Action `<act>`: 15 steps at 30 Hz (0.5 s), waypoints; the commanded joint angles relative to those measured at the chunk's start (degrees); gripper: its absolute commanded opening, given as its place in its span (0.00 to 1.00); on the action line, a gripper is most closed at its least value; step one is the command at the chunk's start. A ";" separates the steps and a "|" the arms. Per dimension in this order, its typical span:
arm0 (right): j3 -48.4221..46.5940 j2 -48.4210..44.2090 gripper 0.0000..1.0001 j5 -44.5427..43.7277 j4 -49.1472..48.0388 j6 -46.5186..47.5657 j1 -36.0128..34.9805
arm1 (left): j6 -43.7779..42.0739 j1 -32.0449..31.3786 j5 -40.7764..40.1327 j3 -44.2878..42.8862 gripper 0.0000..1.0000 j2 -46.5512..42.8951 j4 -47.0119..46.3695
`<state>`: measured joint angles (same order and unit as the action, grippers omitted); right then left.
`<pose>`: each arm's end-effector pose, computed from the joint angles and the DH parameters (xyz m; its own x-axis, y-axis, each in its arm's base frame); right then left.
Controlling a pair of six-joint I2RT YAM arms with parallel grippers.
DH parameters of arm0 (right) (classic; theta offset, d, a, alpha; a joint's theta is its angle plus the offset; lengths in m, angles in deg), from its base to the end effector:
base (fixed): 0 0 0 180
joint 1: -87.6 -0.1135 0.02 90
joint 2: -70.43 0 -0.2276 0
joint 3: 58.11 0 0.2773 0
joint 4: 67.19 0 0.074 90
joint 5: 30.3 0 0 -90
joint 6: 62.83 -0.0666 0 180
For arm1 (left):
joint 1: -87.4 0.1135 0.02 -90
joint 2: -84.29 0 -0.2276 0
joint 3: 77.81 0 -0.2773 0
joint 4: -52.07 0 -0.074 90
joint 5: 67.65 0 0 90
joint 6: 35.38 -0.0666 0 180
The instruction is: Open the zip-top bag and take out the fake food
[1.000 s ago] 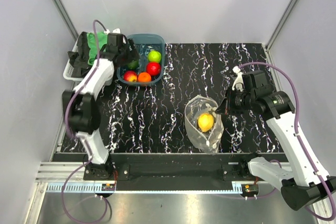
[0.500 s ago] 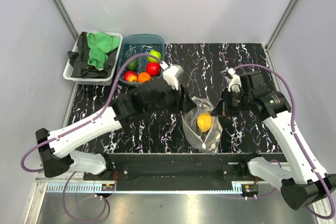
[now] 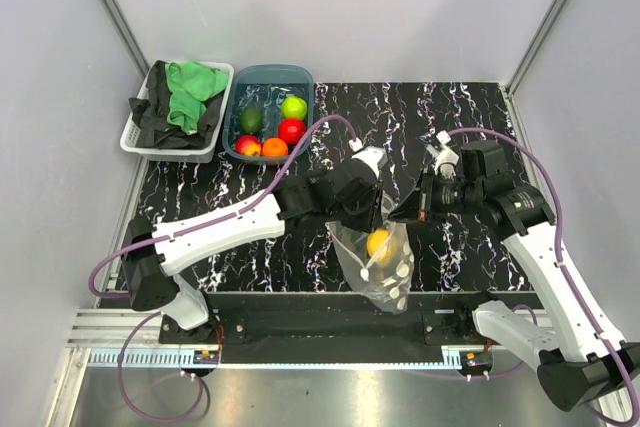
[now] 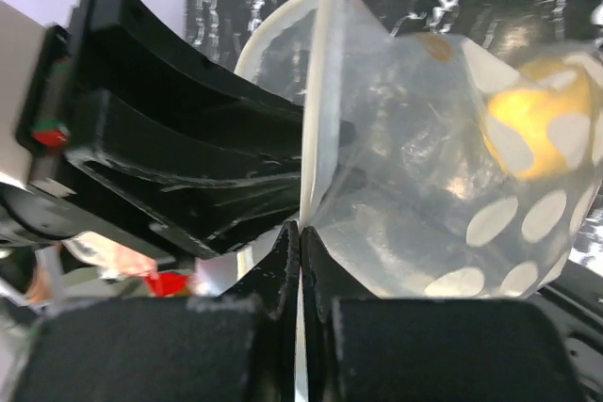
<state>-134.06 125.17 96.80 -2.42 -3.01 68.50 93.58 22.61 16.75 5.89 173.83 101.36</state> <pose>0.2129 0.1162 0.3121 -0.9018 0.1121 -0.4175 -0.2553 0.6412 0.7236 0.1749 -0.3563 0.2789 -0.7708 0.1681 -0.6145 0.4953 0.7648 -0.4121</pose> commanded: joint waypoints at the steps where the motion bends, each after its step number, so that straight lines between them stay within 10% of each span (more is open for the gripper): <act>1: 0.10 1.59 0.00 5.43 -7.18 -5.77 0.20 | -2.13 0.02 -2.74 -2.41 0.30 -1.47 2.05; 15: 1.48 4.95 0.00 9.92 -10.61 -5.60 0.20 | 3.67 3.35 -3.63 6.38 0.31 0.10 0.65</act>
<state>-134.13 132.21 104.67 -10.35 -7.90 68.50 95.32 23.94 13.71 10.06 173.50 104.44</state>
